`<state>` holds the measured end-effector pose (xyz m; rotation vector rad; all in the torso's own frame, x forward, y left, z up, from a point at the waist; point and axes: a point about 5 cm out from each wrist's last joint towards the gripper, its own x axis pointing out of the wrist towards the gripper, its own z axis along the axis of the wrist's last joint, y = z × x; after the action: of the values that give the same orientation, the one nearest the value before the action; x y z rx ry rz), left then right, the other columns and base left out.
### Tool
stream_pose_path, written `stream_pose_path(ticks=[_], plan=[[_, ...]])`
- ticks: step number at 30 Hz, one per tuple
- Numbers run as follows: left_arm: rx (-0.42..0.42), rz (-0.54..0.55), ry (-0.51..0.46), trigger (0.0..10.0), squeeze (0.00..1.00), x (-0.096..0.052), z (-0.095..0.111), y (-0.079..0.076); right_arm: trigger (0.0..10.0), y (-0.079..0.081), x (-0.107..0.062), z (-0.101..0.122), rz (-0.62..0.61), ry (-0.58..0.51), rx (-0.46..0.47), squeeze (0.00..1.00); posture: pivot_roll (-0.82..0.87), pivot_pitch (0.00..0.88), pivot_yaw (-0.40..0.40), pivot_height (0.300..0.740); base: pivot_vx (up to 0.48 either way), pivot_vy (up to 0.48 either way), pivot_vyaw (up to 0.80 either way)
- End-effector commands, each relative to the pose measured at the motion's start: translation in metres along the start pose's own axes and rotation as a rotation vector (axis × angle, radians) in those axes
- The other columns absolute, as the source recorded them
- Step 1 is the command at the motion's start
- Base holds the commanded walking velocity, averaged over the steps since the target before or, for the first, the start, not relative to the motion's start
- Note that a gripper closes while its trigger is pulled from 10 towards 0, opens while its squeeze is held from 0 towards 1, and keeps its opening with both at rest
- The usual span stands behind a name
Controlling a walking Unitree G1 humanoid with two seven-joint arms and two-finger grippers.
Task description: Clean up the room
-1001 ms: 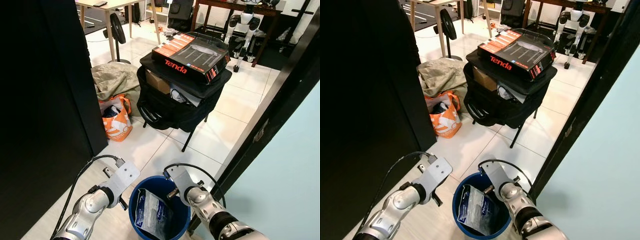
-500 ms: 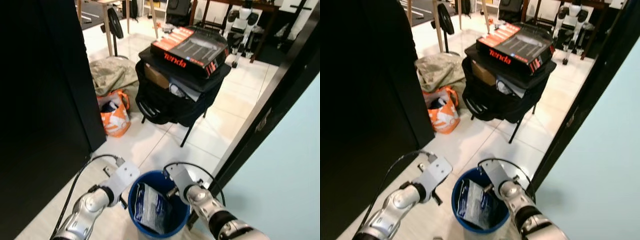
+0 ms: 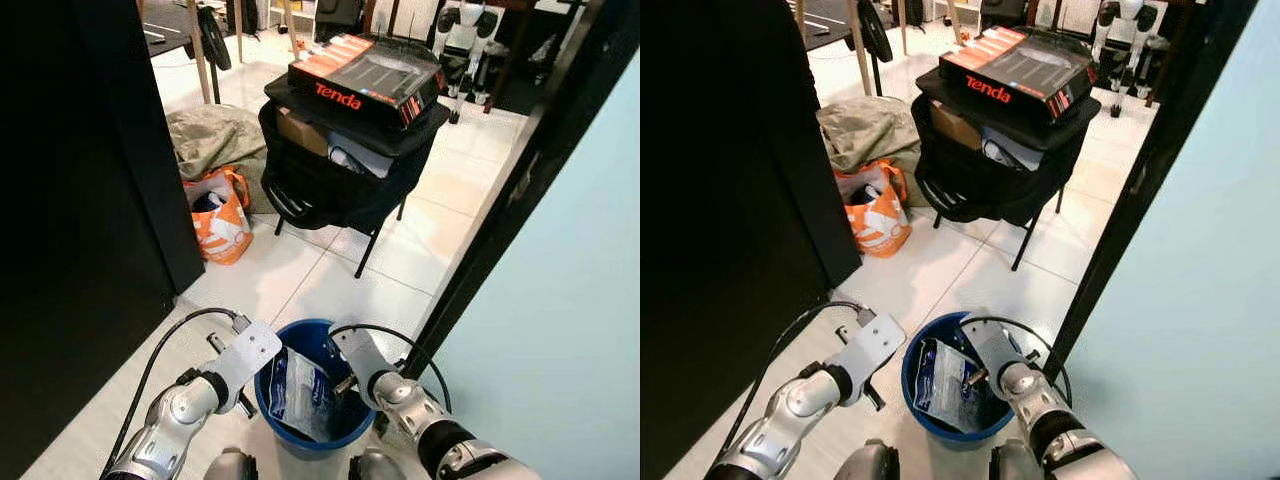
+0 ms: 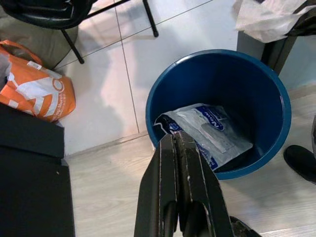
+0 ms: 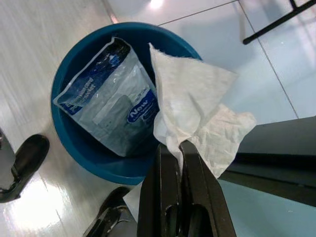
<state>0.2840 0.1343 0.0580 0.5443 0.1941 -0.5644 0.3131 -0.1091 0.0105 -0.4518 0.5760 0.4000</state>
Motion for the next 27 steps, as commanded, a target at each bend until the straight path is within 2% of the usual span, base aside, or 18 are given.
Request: stream_pose_path(ticks=[1, 2, 7, 9, 12, 27], plan=[[0.016, -0.024, 0.019, 10.0, 0.00, -0.002, -0.006, -0.002, 10.0, 0.002, 0.000, -0.002, 0.015, 0.020, -0.004, 0.00, 0.08, 0.151, -0.046, 0.640, 0.000, 0.000, 0.00], [0.029, -0.044, 0.020, 10.0, 0.00, -0.003, -0.008, 0.000, 10.0, 0.006, 0.001, 0.000, 0.059, 0.033, -0.036, 0.00, 0.08, 0.158, -0.049, 0.640, 0.000, 0.000, 0.00], [0.037, -0.056, 0.018, 10.0, 0.00, -0.003, -0.007, 0.001, 10.0, 0.007, 0.002, 0.001, 0.074, 0.039, -0.055, 0.00, 0.08, 0.167, -0.053, 0.640, 0.000, 0.000, 0.00], [0.045, -0.122, 0.009, 10.0, 0.00, -0.004, -0.006, 0.000, 10.0, 0.008, 0.002, 0.004, 0.080, 0.052, -0.081, 0.00, 0.08, 0.188, -0.057, 0.640, 0.000, 0.000, 0.00], [0.051, -0.164, 0.001, 10.0, 0.00, -0.006, -0.006, -0.003, 10.0, 0.006, 0.003, 0.008, 0.073, 0.051, -0.083, 0.00, 0.09, 0.199, -0.058, 0.640, 0.000, 0.000, 0.00], [-0.023, -0.133, -0.111, 10.0, 0.00, -0.012, 0.007, 0.003, 10.0, 0.003, 0.004, 0.015, 0.043, 0.051, -0.086, 0.00, 0.11, 0.204, -0.069, 0.640, 0.000, 0.000, 0.00]])
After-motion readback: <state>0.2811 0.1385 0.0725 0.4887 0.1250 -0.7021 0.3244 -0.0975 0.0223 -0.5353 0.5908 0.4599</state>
